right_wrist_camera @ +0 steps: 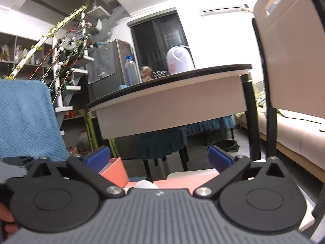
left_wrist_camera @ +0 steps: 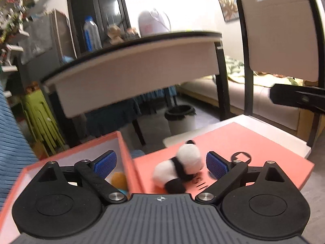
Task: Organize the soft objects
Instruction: 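Grasp the black-and-white panda plush with the left gripper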
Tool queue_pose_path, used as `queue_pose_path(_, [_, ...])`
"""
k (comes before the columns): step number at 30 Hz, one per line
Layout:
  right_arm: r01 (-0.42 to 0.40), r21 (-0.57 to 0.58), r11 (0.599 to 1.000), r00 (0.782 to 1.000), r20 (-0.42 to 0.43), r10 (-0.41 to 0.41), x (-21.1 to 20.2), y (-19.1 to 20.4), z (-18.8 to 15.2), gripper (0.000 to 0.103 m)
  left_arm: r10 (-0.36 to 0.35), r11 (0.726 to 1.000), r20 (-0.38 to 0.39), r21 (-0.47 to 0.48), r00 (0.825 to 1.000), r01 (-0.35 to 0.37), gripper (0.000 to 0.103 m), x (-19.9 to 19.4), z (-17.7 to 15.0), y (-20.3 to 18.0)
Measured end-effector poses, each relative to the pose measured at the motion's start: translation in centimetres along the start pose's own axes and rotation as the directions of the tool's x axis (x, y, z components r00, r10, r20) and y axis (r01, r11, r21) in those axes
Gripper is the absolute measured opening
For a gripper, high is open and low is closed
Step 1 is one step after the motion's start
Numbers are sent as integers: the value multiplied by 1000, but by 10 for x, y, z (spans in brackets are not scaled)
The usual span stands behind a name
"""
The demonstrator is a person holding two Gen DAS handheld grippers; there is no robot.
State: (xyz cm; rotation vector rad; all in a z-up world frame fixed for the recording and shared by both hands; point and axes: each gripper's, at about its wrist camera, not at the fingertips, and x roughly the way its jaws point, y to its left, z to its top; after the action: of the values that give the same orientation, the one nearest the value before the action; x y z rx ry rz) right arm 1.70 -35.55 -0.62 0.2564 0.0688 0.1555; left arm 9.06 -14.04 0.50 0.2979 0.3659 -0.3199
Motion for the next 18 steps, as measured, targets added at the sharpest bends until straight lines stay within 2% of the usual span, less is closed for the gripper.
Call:
queue_pose_path(4, [30,6,1000,999,13,-30,-4,-9,2,103,-15,1000,-26,-15,1000,15,96,31,7,-16])
queue_pose_path(7, [47,17,999,999,27,-47,-5,-17,5,103,-19,1000,-84,-3,996,18,96,52,9,-28])
queue_pose_path(10, [62,25,998,997,39,-63,-3,-24,7,103,10,1000,-135,-15,991,-12,93,73,10,-32])
queue_pose_path(18, [67,47,997,997,26,-69,4,-30,5,103,74,995,-174,-48,982,-83,92,118,10,-43])
